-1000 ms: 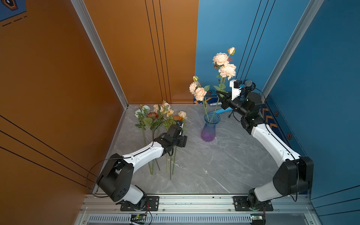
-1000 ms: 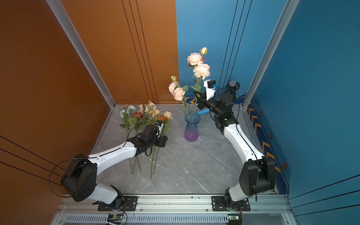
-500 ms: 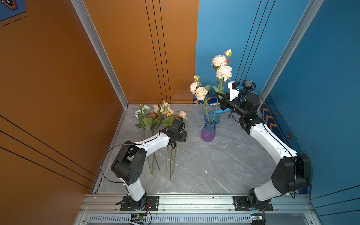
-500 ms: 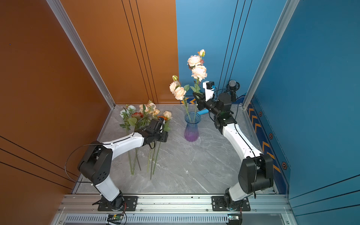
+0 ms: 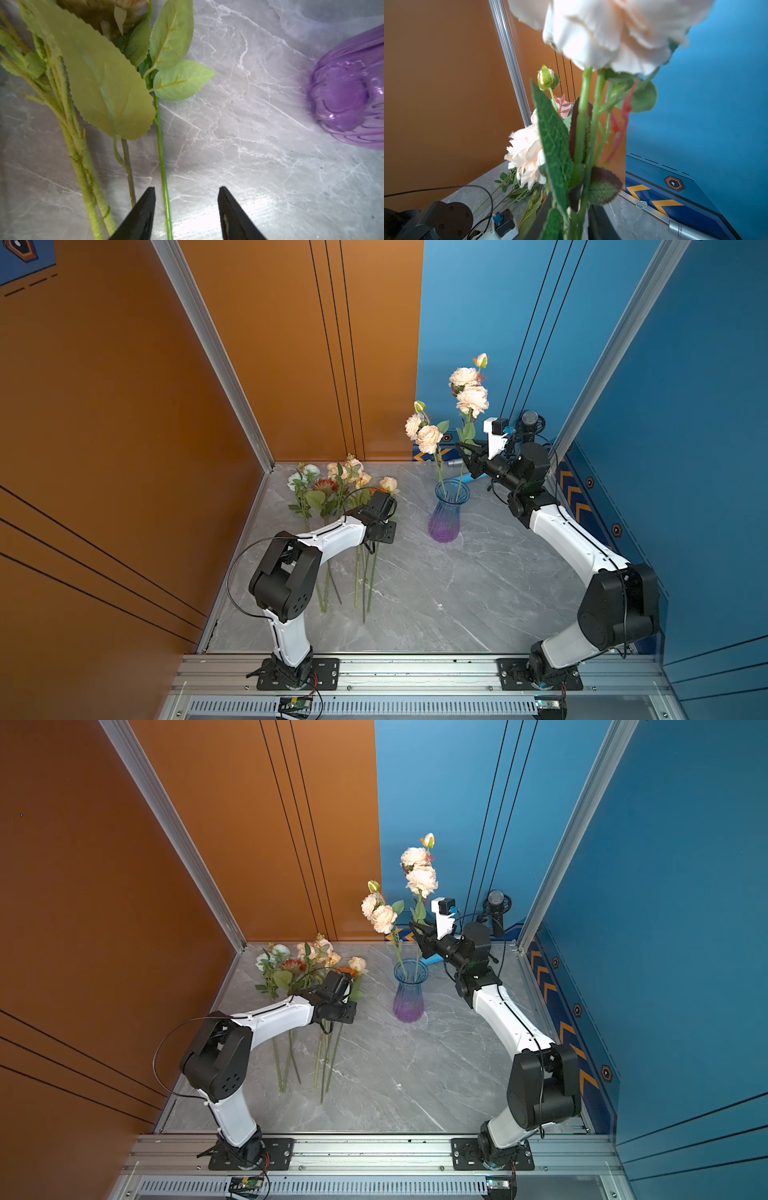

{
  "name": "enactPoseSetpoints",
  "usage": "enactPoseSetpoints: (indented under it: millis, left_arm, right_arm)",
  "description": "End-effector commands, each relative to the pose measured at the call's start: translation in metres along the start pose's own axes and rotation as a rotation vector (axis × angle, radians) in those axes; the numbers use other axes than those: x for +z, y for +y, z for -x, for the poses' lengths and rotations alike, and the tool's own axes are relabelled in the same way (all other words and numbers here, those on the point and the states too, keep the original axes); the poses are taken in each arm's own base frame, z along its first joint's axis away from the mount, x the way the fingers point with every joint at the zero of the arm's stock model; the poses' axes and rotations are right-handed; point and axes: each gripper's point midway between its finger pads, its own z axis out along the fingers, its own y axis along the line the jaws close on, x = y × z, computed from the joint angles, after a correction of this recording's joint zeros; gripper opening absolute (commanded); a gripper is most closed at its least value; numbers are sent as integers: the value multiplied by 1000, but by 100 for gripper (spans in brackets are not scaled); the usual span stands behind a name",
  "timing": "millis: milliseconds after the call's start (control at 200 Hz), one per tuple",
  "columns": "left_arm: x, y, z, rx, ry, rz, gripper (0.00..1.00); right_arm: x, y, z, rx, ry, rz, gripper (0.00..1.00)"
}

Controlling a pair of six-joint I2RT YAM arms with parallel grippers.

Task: Place the pink flowers into the vase
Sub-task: Place the flower in the vase.

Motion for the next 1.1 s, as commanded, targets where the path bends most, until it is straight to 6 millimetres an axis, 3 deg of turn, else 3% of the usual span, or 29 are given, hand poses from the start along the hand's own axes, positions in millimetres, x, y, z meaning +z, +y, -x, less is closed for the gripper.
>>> enactPoseSetpoints:
  millis: [0,791,1096]
  left_arm:
    - [4,0,-5,2,38,-5,51]
    - [22,5,-15,3,103,31,40]
    - [29,7,-16,1,118,50,37]
  right_arm:
    - [-5,4,9,-19,-47,-1,27]
    - [-16,9,-4,-33,-64,1,32]
    - [-20,6,-6,-50,-46,-27,58]
